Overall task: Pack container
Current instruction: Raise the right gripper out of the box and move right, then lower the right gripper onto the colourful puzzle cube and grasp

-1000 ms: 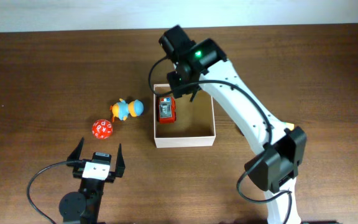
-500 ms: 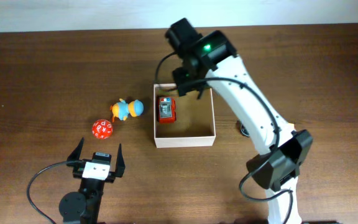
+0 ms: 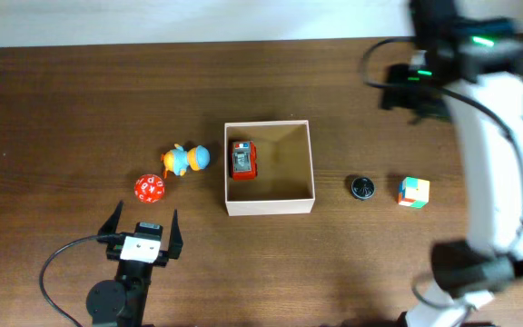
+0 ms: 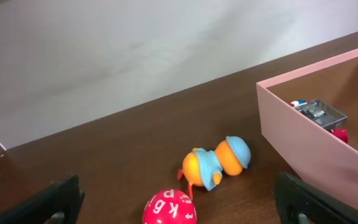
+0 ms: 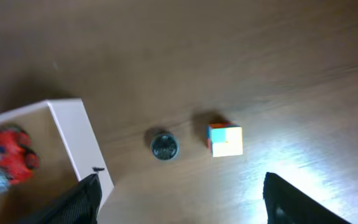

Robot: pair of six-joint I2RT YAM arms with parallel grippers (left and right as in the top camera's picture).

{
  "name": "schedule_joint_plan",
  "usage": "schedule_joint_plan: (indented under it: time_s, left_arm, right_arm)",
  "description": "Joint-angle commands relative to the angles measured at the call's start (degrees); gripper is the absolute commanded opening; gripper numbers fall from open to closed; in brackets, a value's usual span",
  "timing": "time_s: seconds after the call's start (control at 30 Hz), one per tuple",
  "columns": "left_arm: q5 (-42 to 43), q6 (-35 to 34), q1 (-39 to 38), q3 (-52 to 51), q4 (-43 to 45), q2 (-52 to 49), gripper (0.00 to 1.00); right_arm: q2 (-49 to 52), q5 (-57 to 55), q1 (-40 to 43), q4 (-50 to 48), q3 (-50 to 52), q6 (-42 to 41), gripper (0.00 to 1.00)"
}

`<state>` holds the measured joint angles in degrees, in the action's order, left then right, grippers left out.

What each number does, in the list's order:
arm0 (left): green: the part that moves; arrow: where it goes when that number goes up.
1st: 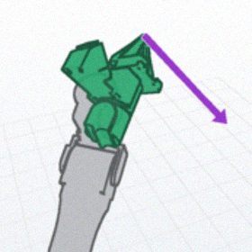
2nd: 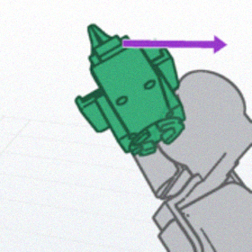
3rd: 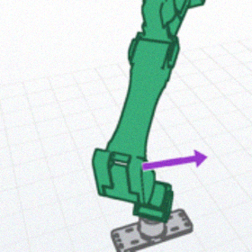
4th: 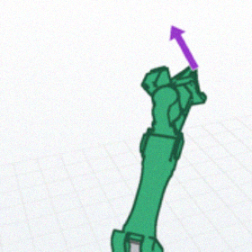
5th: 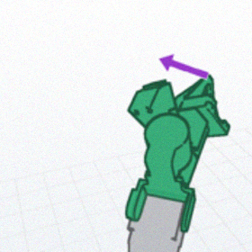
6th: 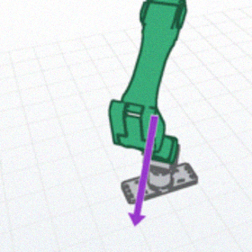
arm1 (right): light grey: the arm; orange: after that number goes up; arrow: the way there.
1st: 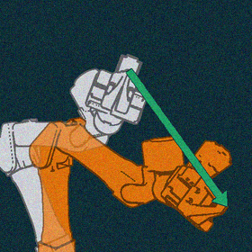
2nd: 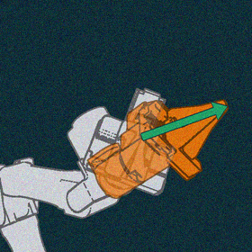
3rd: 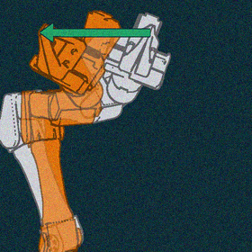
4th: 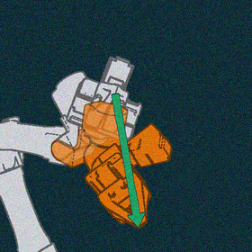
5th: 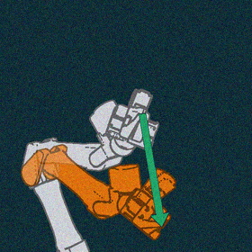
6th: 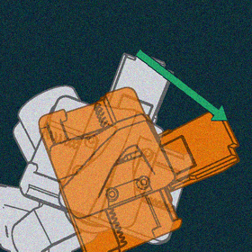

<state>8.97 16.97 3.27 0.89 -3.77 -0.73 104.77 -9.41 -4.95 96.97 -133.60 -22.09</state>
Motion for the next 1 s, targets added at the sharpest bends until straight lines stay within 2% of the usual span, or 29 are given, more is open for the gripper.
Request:
schedule_joint_plan:
  time_s: [0.0, 0.13, 0.23, 0.4, 0.57, 0.73, 0.97]
  left_arm:
    - [-0.2, 0.7, -0.3, -0.4, -0.1, 0.4, 0.99]
    - [-0.2, 0.7, -0.3, -0.4, 0.0, 0.4, 0.99]
    - [-0.2, 0.7, -0.3, -0.4, 0.0, 0.4, 0.99]
    - [-0.2, 0.7, -0.3, -0.4, 0.0, 0.4, 0.99]
    - [-0.2, 0.7, -0.3, -0.4, 0.0, 0.4, 0.99]
    - [-0.2, 0.7, -0.3, -0.4, 0.0, 0.4, 0.99]
    - [-0.2, 0.7, -0.3, -0.4, 0.0, 0.4, 0.99]
  right_arm:
    - [-9.2, 1.6, 4.2, 0.4, 2.3, 0.4, 0.80]
    - [-17.6, 0.8, 10.3, 0.4, 12.2, -1.2, 0.82]
    - [-24.6, 0.8, 15.6, -0.7, 27.3, -2.4, 0.82]
    - [-29.3, 1.5, 18.6, -7.1, 45.6, -2.4, 0.82]
    - [-29.4, 1.8, 18.6, -17.8, 61.0, -2.2, 0.82]
    - [-26.5, 4.5, 18.5, -26.5, 67.4, -3.5, 0.82]
    - [-20.4, 4.6, 18.5, -38.1, 68.2, -0.6, 0.93]
